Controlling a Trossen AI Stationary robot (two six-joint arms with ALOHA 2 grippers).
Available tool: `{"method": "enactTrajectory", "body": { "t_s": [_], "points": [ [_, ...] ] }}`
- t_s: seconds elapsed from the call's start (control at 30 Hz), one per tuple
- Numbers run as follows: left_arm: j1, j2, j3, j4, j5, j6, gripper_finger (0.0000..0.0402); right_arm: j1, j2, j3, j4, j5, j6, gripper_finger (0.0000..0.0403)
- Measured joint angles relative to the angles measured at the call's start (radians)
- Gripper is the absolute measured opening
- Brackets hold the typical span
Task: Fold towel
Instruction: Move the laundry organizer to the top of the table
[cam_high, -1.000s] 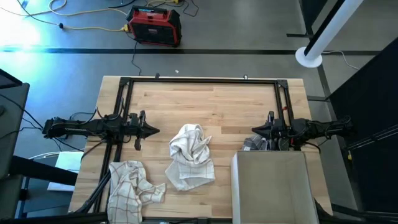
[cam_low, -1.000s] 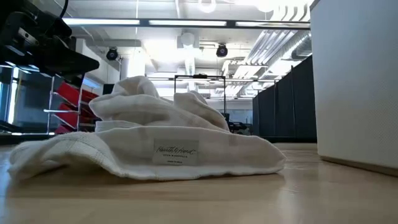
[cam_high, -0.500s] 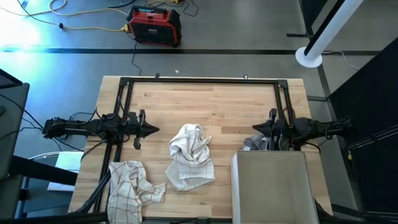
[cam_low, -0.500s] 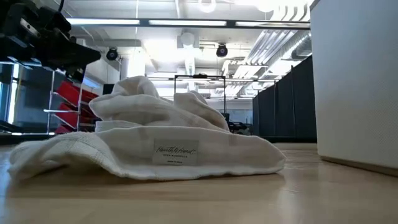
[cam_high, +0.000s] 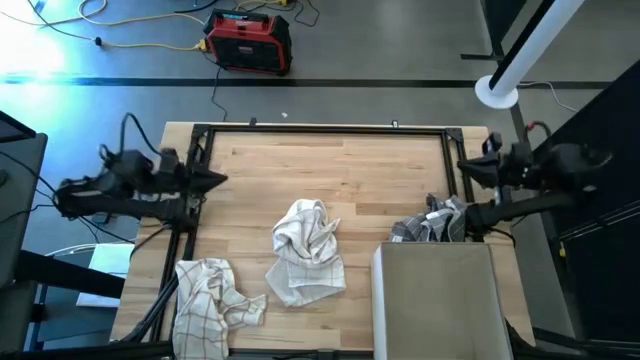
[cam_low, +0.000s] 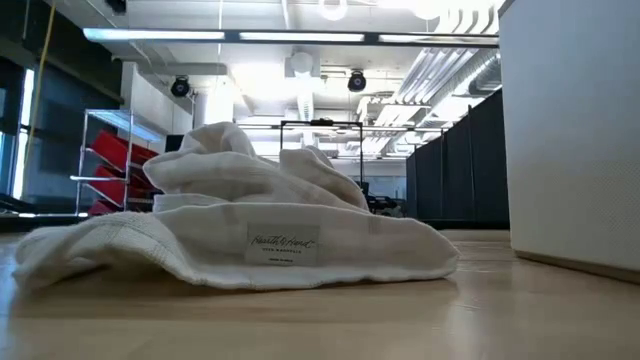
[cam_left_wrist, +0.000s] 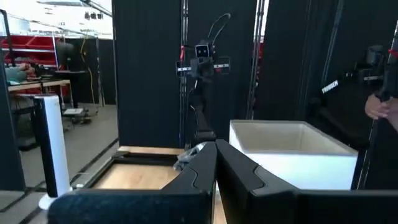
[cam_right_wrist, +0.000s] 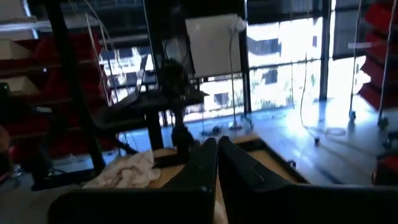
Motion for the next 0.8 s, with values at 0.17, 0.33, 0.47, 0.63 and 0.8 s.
{"method": "enactTrajectory", "body": {
  "t_s": [0.17, 0.33, 0.47, 0.63, 0.8],
  "points": [
    [0.0, 0.208, 0.232, -0.184, 0.003, -0.01, 0.0, 0.0, 0.301, 0.294, -0.262, -0.116, 0.069, 0.0],
    [-0.013, 0.398, 0.362, -0.293, 0.115, -0.154, 0.0, 0.002, 0.555, 0.517, -0.516, -0.302, 0.1, 0.0],
    [-0.039, 0.5, 0.38, -0.325, 0.217, -0.216, 0.0, 0.02, 0.706, 0.608, -0.687, -0.417, 0.188, 0.0],
    [-0.074, 0.592, 0.381, -0.333, 0.28, -0.309, 0.0, 0.059, 0.817, 0.596, -0.771, -0.5, 0.349, 0.0],
    [-0.09, 0.653, 0.381, -0.326, 0.28, -0.366, 0.0, 0.071, 0.911, 0.572, -0.773, -0.503, 0.478, 0.0]
  ]
}}
